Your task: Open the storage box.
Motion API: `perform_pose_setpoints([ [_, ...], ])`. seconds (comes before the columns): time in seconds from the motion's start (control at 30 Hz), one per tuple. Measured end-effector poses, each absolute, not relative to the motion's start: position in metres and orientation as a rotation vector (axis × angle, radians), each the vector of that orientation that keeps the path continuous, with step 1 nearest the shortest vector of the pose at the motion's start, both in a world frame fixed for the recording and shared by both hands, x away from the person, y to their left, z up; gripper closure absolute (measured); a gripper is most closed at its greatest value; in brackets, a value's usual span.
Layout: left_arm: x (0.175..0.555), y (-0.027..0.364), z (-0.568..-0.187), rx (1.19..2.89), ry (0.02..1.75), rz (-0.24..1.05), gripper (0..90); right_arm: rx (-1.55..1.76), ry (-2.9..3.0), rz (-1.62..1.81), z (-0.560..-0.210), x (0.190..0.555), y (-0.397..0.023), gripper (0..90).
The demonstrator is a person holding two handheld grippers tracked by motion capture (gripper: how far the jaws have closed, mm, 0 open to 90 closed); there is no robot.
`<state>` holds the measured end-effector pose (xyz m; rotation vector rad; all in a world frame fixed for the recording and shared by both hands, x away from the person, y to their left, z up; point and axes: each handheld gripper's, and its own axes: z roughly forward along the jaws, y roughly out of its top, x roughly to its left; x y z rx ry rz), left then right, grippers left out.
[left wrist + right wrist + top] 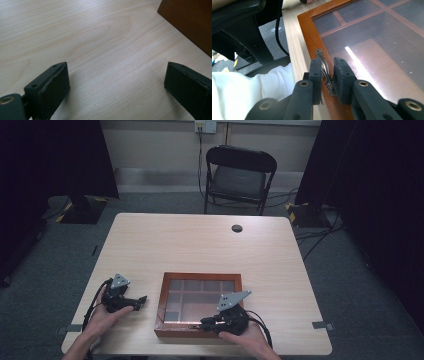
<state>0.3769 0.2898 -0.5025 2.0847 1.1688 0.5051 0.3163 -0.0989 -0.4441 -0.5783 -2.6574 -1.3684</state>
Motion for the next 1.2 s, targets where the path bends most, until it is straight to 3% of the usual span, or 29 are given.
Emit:
perform_pose_setpoints([
  [0.87,0.3765,0.2906,-0.5024,2.08,1.165,0.502,6.3,-0.523,-2.678,-1.384,-0.4442,0.3162,-0.0926,82.3],
  [1.2,0.3753,0.2931,-0.5001,2.062,1.173,0.49,15.4,-0.536,-2.668,-1.371,-0.4412,0.3173,-0.0921,82.3],
])
